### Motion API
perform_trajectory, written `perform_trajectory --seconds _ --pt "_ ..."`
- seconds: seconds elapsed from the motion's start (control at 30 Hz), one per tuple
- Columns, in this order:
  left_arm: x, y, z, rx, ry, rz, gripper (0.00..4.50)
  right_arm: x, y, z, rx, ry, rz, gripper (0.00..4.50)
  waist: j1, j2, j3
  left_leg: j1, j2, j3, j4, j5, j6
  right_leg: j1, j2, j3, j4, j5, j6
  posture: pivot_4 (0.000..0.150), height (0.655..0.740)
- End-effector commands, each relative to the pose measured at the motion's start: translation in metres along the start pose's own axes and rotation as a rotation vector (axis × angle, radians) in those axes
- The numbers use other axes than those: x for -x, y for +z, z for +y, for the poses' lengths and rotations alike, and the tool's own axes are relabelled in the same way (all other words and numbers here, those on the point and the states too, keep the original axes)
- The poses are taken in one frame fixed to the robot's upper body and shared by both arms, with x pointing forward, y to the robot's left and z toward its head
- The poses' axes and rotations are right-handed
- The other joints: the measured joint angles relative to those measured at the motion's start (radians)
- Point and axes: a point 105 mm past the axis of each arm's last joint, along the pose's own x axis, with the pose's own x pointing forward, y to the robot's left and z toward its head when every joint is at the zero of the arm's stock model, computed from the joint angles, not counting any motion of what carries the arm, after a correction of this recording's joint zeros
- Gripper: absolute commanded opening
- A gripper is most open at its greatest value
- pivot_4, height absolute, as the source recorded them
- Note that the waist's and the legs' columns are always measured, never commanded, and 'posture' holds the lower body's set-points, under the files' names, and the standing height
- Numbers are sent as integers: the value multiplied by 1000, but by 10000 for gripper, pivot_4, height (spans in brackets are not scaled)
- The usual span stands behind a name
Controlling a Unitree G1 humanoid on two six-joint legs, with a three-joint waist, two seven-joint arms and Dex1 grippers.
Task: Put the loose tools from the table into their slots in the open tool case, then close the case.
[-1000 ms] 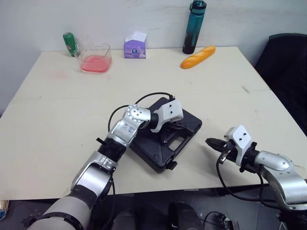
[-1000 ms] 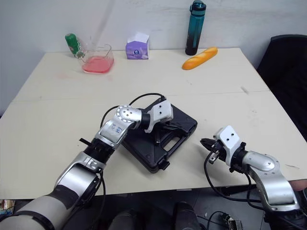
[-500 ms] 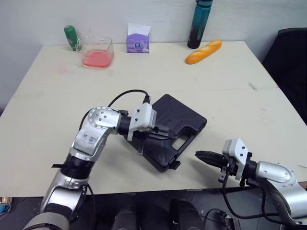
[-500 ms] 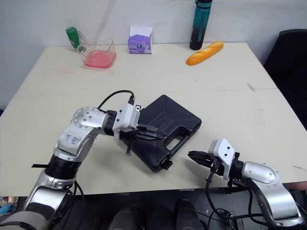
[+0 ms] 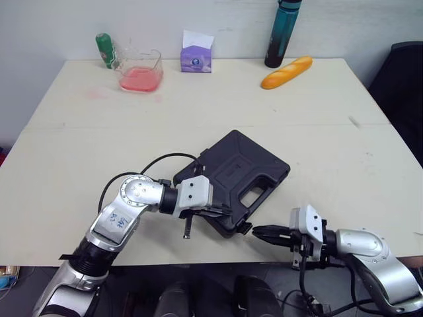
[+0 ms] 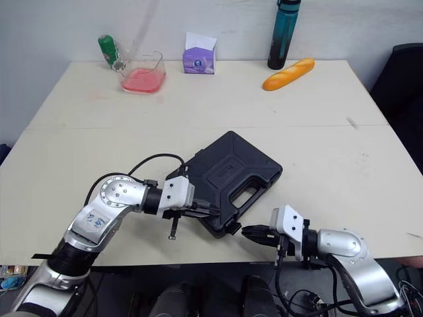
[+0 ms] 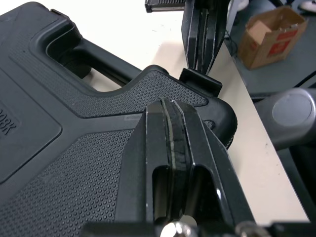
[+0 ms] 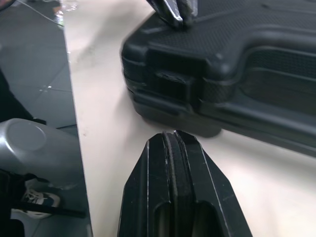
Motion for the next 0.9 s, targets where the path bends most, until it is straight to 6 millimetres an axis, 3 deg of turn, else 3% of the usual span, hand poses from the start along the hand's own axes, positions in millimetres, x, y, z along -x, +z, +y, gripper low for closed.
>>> perform_trajectory --seconds 0.03,0.53,0.9 --pt "-2 -43 -16 109 -25 165 0 -7 4 4 1 24 -26 1027 -1 0 0 1 0 0 0 0 0 1 0 0 0 0 0 1500 7400" --pt "-5 -57 -21 195 -27 196 0 -23 -12 5 74 49 -47 1027 -2 0 -6 6 1 0 -1 -3 0 5 0 0 0 -1 -1 1500 7400" --pt "0 -68 -33 239 -21 235 0 -32 6 1 101 88 -111 1027 -3 2 -9 7 2 0 -1 -4 0 6 -1 3 0 -1 -1 1500 7400"
